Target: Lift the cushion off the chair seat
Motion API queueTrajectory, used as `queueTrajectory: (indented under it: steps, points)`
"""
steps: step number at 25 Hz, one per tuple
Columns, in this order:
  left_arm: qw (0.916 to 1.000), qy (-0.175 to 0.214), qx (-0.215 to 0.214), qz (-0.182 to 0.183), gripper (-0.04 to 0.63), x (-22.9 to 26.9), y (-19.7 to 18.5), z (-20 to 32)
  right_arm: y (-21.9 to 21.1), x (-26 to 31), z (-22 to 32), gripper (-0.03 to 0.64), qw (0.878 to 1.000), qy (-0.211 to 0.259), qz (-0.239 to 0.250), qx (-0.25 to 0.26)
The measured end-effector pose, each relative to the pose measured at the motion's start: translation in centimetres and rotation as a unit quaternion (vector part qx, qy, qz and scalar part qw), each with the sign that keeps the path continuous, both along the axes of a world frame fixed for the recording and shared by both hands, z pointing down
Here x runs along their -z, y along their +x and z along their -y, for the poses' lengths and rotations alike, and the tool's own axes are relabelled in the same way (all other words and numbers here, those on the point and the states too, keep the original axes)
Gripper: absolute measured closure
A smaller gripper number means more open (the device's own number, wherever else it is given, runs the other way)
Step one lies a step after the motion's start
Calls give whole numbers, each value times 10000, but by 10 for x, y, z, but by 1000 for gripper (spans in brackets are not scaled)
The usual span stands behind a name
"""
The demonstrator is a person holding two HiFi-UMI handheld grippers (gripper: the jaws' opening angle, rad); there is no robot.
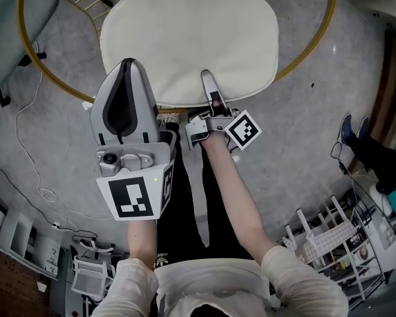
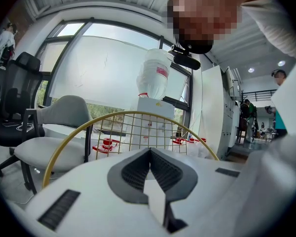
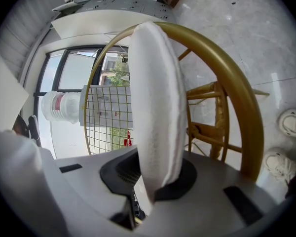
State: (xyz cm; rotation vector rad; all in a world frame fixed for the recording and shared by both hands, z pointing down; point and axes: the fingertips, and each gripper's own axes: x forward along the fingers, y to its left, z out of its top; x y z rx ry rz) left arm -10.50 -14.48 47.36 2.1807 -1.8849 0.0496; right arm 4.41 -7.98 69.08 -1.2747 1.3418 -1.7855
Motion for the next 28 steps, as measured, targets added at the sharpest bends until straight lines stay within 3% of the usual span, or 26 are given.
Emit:
queueTrajectory:
  steps: [5,11,19,28]
  points:
    - [10000,69,40,3,581,13,-1,-1,-3,19,1,568,9999,63,117,-9]
    - [9989,424,199,5,581,55,-8,2,-4,63,11,572,9993,363,6,112]
    - [9968,747,272,41,581,99,-22,-4,-14,127,39,572,9909,1061,-554,609]
    - [9915,1287,204,-35,581,193,-15,5,-21,253,79,574,9775,2026,-504,310]
